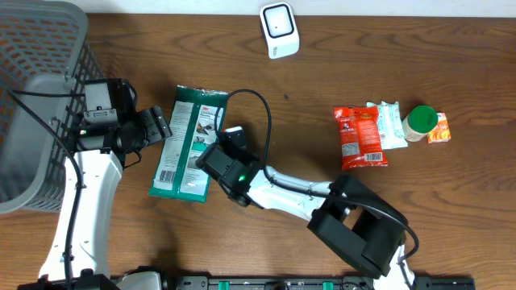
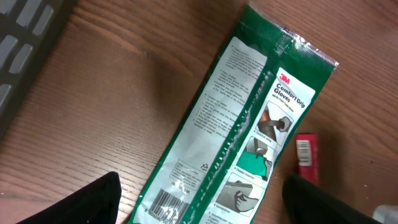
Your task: Scan the item barcode
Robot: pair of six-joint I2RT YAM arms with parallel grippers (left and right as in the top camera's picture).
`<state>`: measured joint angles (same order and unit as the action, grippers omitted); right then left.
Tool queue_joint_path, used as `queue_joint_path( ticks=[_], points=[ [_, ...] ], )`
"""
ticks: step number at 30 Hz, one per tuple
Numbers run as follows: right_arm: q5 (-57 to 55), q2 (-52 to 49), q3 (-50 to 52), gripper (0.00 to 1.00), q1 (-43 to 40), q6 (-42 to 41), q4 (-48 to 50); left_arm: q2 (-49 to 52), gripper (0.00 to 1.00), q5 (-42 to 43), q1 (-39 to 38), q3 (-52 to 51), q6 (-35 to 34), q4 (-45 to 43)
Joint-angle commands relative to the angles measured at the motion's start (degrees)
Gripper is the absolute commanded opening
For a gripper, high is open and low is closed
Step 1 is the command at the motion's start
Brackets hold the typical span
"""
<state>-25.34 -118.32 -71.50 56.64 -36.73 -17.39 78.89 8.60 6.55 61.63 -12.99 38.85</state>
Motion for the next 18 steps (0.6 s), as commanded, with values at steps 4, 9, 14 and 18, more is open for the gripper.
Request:
queue_joint_path(
  ticks=[4,9,14,18],
  points=[
    [2.49,2.19,-0.07,0.19,-4.85,3.17,-5.11,0.09,0.84,-0.52,0.13,0.33,1.18,0.13],
    [8.63,4.87,-0.07,0.21,-9.49,11.98,-8.00,0.09,0.84,-0.52,0.13,0.33,1.18,0.13],
    [8.96,7.26,-0.07,0.24,-14.47,20.79,-13.14,0.09,0.84,-0.52,0.13,0.33,1.18,0.13],
    [8.94,7.37,-0.07,0.27,-16.68,27.82,-15.52,0.09,0.84,-0.52,0.13,0.33,1.18,0.13]
  ],
)
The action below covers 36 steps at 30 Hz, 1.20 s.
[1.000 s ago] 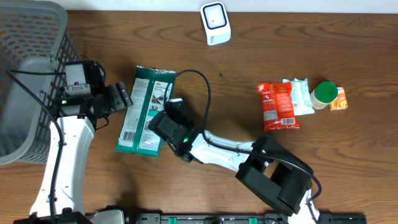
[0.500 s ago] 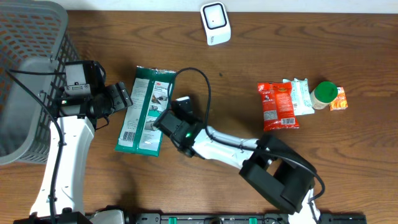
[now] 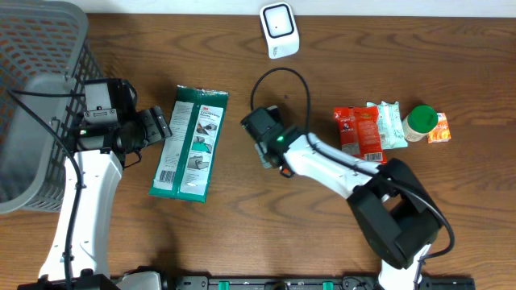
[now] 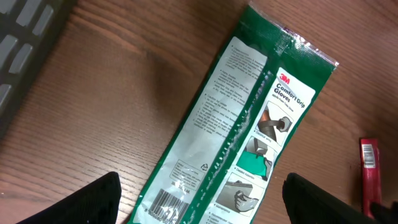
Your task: Scan the item barcode
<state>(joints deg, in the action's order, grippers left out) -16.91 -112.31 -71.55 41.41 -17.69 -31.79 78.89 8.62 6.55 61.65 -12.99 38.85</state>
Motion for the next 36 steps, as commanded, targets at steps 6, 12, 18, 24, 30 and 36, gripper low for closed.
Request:
queue_joint_path(
  ticks=[6,12,18,24,30,36],
  points=[
    [2.40,1.36,-0.02,0.27,-4.39,10.60,-1.70,0.09,0.84,-0.55,0.13,0.31,1.18,0.13],
    [16.76,1.75,-0.04,0.25,-9.22,11.85,-3.15,0.09,0.84,-0.55,0.13,0.31,1.18,0.13],
    [24.81,4.50,-0.04,0.29,-14.23,12.26,-6.64,0.09,0.84,-0.55,0.13,0.31,1.18,0.13],
    [34.23,5.40,0.02,0.28,-15.54,13.07,-7.98,0.09,0.84,-0.57,0.13,0.31,1.18,0.13],
    [34.34,5.27,0.11,0.25,-14.03,13.05,-8.20,0.09,0.84,-0.55,0.13,0.31,1.18,0.13],
    [32.22,5.20,0.11,0.21,-12.92,13.03,-8.20,0.09,0.84,-0.55,0.13,0.31,1.18,0.13]
  ],
)
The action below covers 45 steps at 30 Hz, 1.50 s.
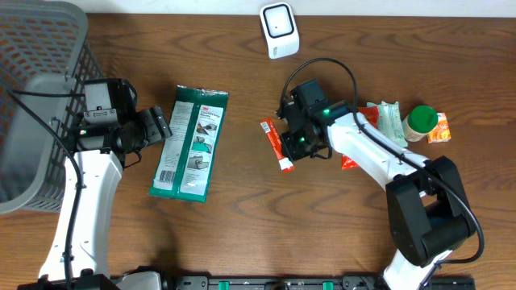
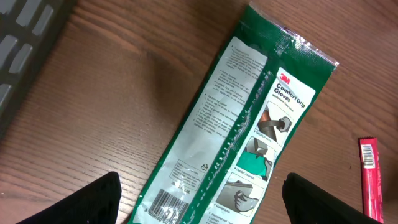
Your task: Scan the item barcode
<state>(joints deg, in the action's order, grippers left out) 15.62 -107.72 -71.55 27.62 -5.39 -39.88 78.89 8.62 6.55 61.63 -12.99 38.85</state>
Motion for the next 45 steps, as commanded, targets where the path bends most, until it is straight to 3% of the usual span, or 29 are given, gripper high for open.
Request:
queue_joint_path(
  ticks=[1,38,45],
  points=[
    [-0.31,0.57,0.11,0.20,1.01,0.70,-0.11,0.09,0.84,-0.55,0.13,0.33,1.18,0.13],
    [-5.01,-6.08,2.36,0.26,3.23,-2.73,5.18,0.09,0.84,-0.55,0.13,0.33,1.18,0.13],
    [-5.07,-6.10,2.36,0.16,3.23,-2.69,5.16,0.09,0.84,-0.55,0.13,0.33,1.18,0.13]
  ],
)
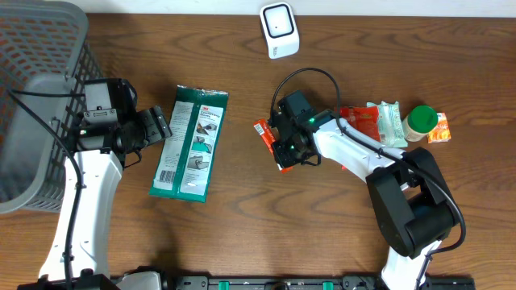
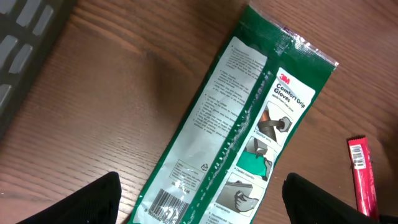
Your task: Scan the item barcode
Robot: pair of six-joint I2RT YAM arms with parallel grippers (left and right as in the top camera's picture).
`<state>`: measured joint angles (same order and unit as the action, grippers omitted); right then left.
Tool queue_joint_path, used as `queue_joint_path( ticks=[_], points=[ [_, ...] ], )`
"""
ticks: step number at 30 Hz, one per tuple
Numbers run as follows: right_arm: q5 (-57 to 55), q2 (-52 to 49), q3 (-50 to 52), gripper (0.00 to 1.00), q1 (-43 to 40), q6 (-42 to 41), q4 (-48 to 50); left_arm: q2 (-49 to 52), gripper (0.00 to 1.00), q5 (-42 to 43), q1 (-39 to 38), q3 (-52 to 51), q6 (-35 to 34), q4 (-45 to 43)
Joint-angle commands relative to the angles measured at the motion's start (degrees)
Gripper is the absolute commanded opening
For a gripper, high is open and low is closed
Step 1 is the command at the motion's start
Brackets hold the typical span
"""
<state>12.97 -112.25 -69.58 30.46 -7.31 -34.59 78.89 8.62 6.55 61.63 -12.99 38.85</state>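
A thin red stick pack [image 1: 268,142] with a barcode end lies slanted at mid-table, and my right gripper [image 1: 287,145] is shut on its right side. The same red stick pack [image 2: 362,179] shows at the right edge of the left wrist view. The white scanner [image 1: 279,31] stands at the back edge. My left gripper [image 1: 159,127] is open beside a green and white glove package [image 1: 190,143]. In the left wrist view the glove package [image 2: 249,118] lies barcode up between the spread black fingertips [image 2: 87,200] of the left gripper [image 2: 199,208].
A grey mesh basket [image 1: 32,56] fills the far left. At the right lie a red snack bag [image 1: 364,121], a white pack [image 1: 389,121], a green-lidded jar [image 1: 421,121] and a small orange pack [image 1: 440,130].
My right gripper has shifted a little left and toward the back, and the red stick pack has gone with it and turned slightly. The left arm and the glove package have not moved.
My right gripper was at the glove package's right edge, with the red stick pack beside it. Then it was further right with the stick, then near the snack bag with the stick pointing left. Now it sits at mid-table below the scanner. The left arm stayed still throughout.
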Motion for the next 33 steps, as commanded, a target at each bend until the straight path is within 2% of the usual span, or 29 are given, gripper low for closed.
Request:
queue_joint_path(
  ticks=[1,4,9,18,30,33],
  points=[
    [-2.43,-1.57,0.39,0.14,0.39,-0.76,-0.13,0.09,0.84,-0.55,0.13,0.33,1.18,0.13],
    [-2.43,-1.57,0.39,0.01,0.39,-0.76,-0.11,0.09,0.84,-0.55,0.13,0.33,1.18,0.13],
    [-5.75,-0.90,-0.57,0.01,0.24,-0.07,-0.70,0.09,0.84,-0.55,0.13,0.33,1.18,0.13],
    [-32.54,5.27,-1.77,0.01,3.54,0.33,-3.45,0.09,0.84,-0.55,0.13,0.33,1.18,0.13],
    [-64.76,1.79,-1.42,0.01,15.17,-0.42,-3.80,0.09,0.84,-0.55,0.13,0.33,1.18,0.13],
    [-68.89,-0.83,-1.42,0.01,16.72,-0.42,-3.26,0.09,0.84,-0.55,0.13,0.33,1.18,0.13]
  ],
)
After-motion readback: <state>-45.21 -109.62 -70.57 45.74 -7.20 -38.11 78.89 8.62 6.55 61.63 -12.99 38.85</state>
